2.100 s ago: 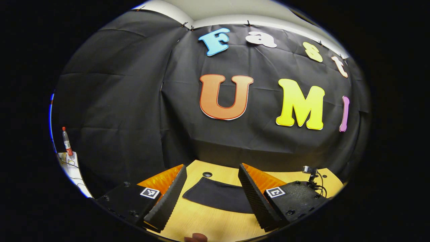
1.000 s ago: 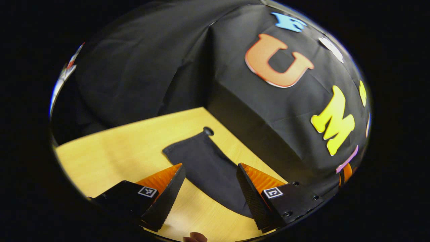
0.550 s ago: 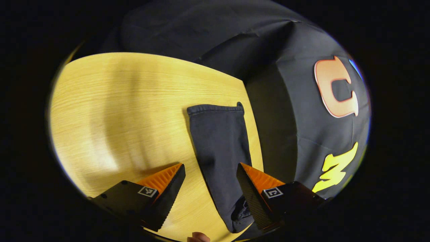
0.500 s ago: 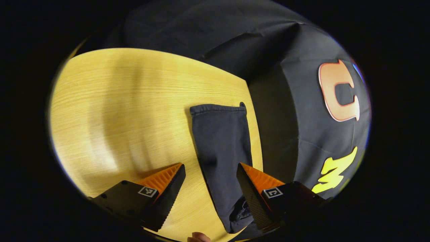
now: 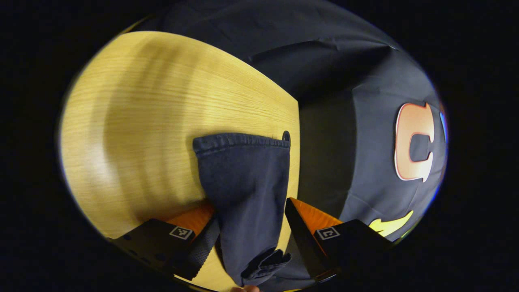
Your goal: Grasp the waist and the cuffs of the jeans and fold them to make the two legs overlap; first hold the waist and fold one-third of the jeans toward the cuffs, then hold the cuffs and fold the remaining one-third in the same direction to finish folding.
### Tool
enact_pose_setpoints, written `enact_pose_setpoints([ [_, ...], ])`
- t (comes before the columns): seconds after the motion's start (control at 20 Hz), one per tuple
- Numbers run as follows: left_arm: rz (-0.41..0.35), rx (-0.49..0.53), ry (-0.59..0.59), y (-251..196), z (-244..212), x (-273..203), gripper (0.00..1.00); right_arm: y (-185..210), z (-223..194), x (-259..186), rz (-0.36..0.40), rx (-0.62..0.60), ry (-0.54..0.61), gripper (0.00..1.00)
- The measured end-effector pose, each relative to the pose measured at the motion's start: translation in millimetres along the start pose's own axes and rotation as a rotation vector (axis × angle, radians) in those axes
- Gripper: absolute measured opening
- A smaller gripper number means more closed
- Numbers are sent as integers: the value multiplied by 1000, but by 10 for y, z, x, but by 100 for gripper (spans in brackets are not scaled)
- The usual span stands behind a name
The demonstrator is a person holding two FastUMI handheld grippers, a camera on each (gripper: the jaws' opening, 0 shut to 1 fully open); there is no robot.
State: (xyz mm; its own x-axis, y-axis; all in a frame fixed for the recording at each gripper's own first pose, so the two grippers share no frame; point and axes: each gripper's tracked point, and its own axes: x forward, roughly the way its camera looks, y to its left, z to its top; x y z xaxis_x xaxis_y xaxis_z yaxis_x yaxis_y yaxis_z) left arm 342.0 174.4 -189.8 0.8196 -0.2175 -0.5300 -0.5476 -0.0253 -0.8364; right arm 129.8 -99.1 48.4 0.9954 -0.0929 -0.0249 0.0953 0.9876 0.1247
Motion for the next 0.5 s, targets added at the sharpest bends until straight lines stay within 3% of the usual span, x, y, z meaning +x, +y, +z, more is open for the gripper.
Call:
enact_pose_setpoints([
  [0.05,4,-12,9,63,-35,25,82,-35,8,-2,-6,1,0,100],
  [0.1,24,-28,2,183,-13,90,60,-59,16,-18,-12,2,0,100],
  [0.2,-26,-112,-24,195,-2,154,15,-107,37,-13,-22,-1,0,98],
  [0.35,-67,-125,-21,142,-45,66,10,-162,56,-22,-32,-5,-3,90],
  [0.5,-53,-89,-24,104,-34,103,7,-191,22,-29,-41,20,8,96],
])
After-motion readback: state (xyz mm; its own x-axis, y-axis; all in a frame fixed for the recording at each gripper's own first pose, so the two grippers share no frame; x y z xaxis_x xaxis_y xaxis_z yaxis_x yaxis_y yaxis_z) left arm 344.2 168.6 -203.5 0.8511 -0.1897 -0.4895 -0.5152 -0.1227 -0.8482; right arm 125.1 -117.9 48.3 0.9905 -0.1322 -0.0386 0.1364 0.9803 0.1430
